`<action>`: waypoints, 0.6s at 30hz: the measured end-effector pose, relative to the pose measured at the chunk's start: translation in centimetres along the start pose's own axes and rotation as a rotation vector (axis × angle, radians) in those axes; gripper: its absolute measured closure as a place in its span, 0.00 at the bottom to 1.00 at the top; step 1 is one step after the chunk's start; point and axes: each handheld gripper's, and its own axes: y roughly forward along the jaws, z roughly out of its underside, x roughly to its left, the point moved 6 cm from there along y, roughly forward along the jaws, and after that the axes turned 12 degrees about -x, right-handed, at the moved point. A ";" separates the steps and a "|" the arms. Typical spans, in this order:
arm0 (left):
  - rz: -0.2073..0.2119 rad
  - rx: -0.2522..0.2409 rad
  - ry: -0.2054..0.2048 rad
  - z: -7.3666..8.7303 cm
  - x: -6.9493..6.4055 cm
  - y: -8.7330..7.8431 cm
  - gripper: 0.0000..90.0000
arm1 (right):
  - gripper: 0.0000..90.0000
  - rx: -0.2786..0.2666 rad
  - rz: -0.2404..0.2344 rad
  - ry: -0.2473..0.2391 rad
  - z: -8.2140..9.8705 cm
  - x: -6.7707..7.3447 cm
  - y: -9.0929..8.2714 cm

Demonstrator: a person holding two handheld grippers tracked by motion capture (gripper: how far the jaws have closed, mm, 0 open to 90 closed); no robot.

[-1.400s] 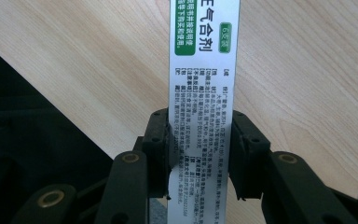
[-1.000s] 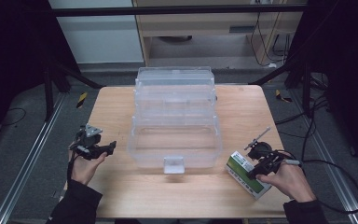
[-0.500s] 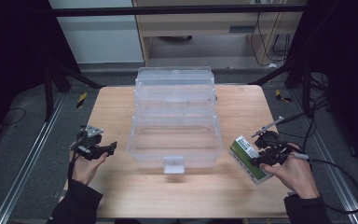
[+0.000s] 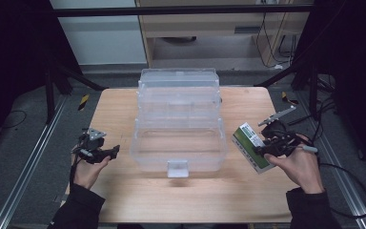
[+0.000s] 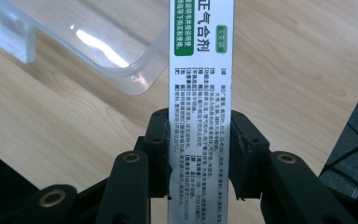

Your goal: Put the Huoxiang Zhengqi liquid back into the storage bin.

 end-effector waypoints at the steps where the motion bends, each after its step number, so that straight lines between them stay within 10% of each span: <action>1: 0.001 0.000 0.000 0.0 0.0 0.0 0.37 | 0.71 -0.011 0.004 -0.006 -0.3 0.0 -0.1; 18: 0.002 0.002 -0.002 0.1 0.1 0.0 0.37 | 0.71 -0.091 -0.098 -0.097 -4.6 1.4 0.0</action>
